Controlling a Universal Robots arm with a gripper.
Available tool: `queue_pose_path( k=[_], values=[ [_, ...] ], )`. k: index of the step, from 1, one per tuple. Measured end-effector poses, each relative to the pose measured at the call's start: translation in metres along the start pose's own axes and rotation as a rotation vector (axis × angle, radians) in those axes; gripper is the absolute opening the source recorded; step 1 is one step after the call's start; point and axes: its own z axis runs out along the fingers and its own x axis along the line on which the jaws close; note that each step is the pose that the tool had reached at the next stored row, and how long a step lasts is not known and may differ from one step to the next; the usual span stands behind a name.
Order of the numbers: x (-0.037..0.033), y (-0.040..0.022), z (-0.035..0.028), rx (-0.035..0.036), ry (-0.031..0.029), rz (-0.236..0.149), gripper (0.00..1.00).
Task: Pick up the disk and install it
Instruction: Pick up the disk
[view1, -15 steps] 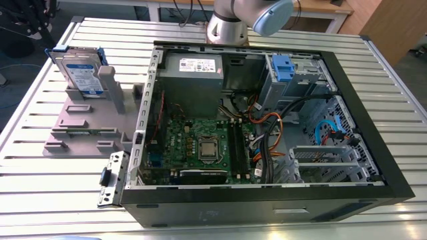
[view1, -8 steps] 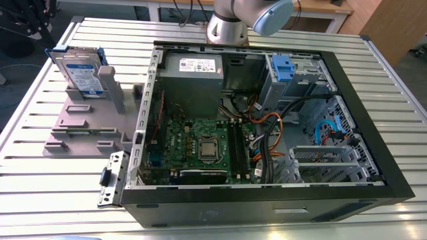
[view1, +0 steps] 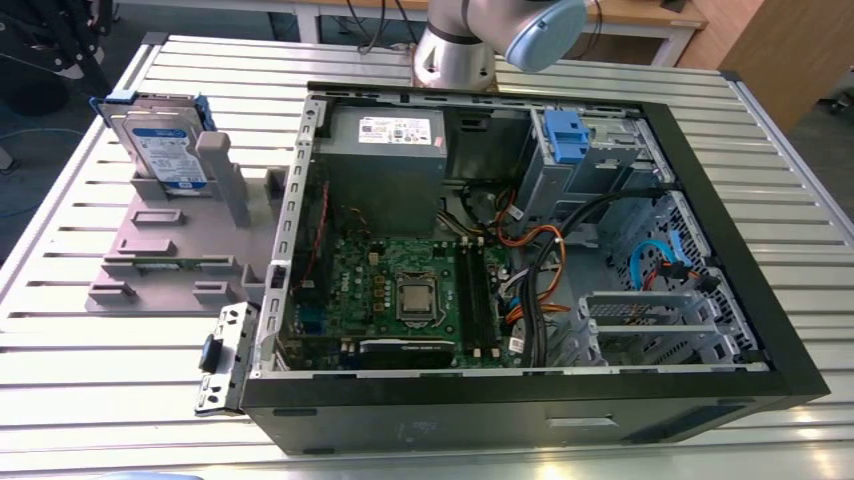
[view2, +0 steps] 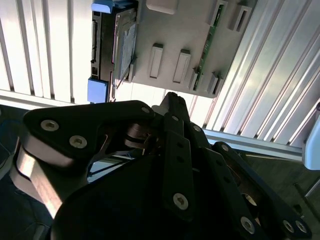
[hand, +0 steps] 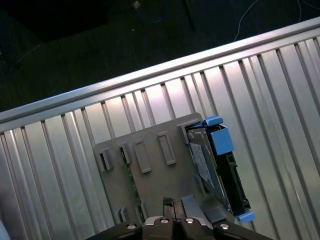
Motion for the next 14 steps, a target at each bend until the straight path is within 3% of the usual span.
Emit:
queue_pose_path(
  k=[14],
  values=[
    [0.0000,0.0000,0.0000,-0.0003,0.0004,-0.010,0.11]
  ],
)
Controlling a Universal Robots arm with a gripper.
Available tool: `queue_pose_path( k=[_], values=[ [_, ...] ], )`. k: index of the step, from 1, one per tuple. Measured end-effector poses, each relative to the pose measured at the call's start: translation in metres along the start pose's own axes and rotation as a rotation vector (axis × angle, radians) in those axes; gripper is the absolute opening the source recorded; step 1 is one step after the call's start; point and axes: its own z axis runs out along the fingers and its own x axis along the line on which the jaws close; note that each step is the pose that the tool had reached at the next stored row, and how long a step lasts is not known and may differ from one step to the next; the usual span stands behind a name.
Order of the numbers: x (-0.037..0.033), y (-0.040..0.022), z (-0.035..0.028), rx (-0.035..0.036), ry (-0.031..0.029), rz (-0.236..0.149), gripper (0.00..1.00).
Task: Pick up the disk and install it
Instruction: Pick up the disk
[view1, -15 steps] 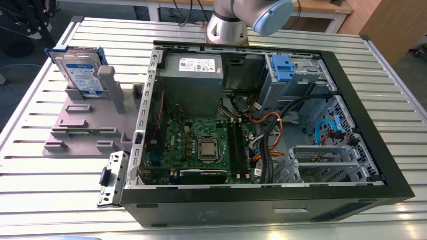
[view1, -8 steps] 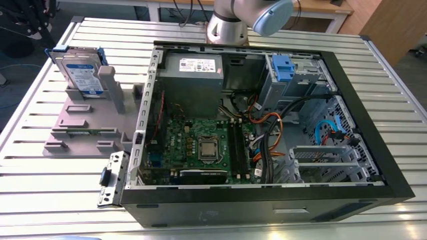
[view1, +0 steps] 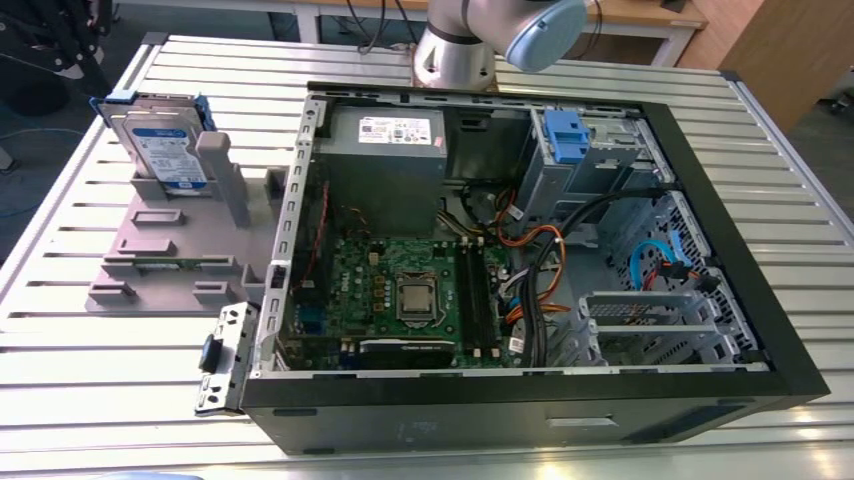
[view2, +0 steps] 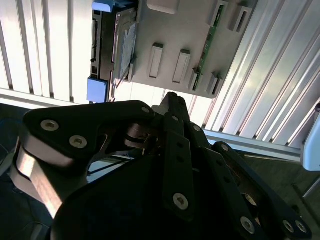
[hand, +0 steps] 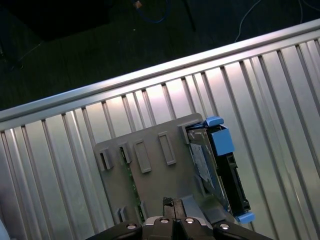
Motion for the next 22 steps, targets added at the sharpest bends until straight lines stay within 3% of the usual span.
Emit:
queue_pose_path(
  k=[22],
  values=[
    [0.0000,0.0000,0.0000,-0.0003,0.0007,-0.014,0.11]
  ],
)
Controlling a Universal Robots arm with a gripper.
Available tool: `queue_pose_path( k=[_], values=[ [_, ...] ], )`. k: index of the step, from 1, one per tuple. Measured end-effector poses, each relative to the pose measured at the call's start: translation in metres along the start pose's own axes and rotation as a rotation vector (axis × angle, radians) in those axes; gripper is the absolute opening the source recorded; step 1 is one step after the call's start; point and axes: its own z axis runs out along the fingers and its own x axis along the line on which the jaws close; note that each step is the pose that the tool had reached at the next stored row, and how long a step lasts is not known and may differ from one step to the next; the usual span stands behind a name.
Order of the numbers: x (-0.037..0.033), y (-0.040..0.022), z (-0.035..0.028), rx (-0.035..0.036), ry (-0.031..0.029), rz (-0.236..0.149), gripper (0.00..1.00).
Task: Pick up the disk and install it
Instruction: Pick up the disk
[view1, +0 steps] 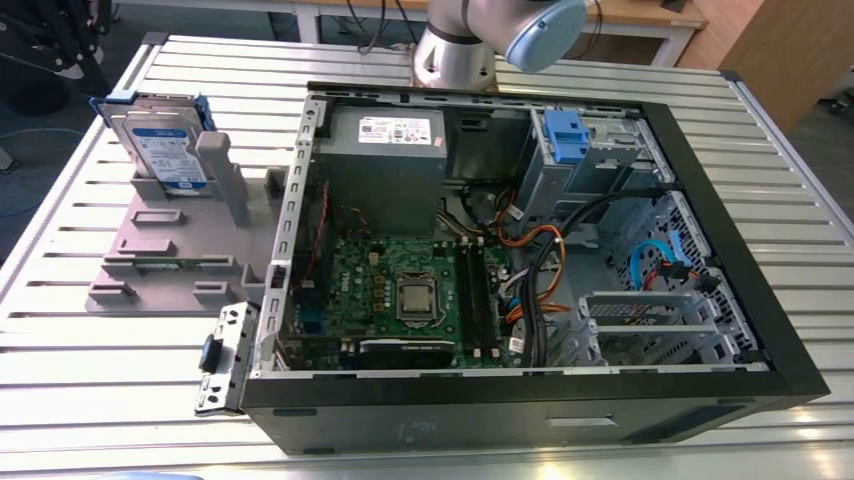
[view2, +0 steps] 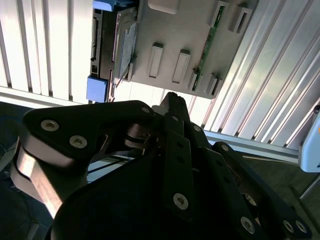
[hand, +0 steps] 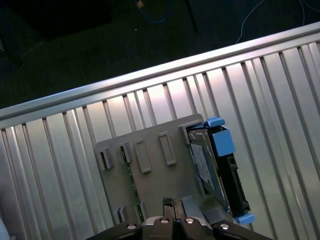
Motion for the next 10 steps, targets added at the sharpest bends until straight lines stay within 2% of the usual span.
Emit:
queue_pose_path(
  k=[10],
  values=[
    [0.0000,0.0000,0.0000,-0.0002,0.0003,-0.007,0.11]
  ],
)
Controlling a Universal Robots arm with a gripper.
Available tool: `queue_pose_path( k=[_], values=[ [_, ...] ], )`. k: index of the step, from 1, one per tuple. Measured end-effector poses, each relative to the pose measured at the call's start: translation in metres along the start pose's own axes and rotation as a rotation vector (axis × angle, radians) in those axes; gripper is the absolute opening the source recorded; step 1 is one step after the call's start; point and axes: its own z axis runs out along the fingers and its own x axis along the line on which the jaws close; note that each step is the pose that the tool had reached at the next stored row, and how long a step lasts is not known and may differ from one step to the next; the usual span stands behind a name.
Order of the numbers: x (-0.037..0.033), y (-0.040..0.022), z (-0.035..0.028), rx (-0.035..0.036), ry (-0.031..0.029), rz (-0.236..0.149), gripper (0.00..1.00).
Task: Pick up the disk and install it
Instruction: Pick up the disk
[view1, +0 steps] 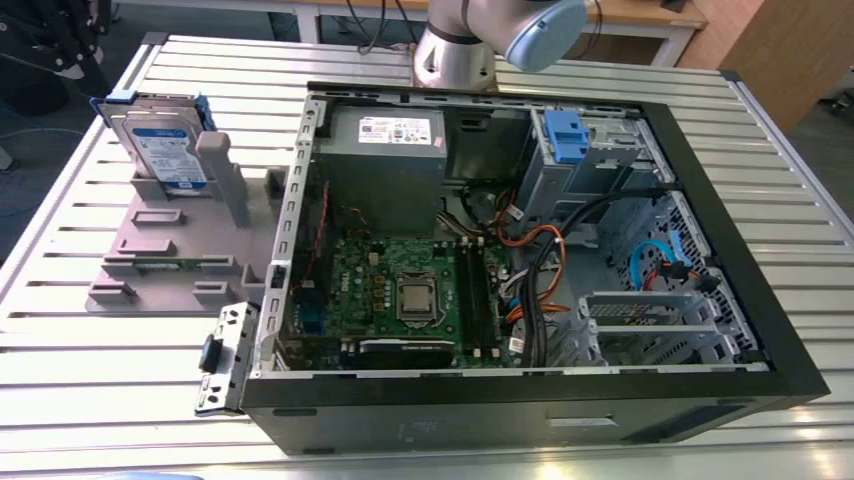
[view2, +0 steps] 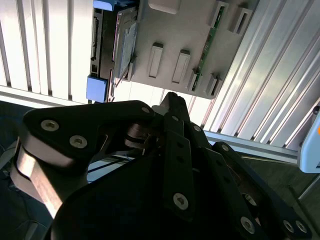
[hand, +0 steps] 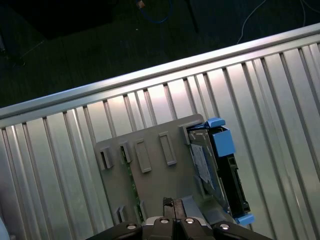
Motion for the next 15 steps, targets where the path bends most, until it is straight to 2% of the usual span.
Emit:
queue_pose_path(
  k=[15],
  values=[
    [0.0000,0.0000,0.0000,-0.0002,0.0004,-0.010,0.11]
  ],
)
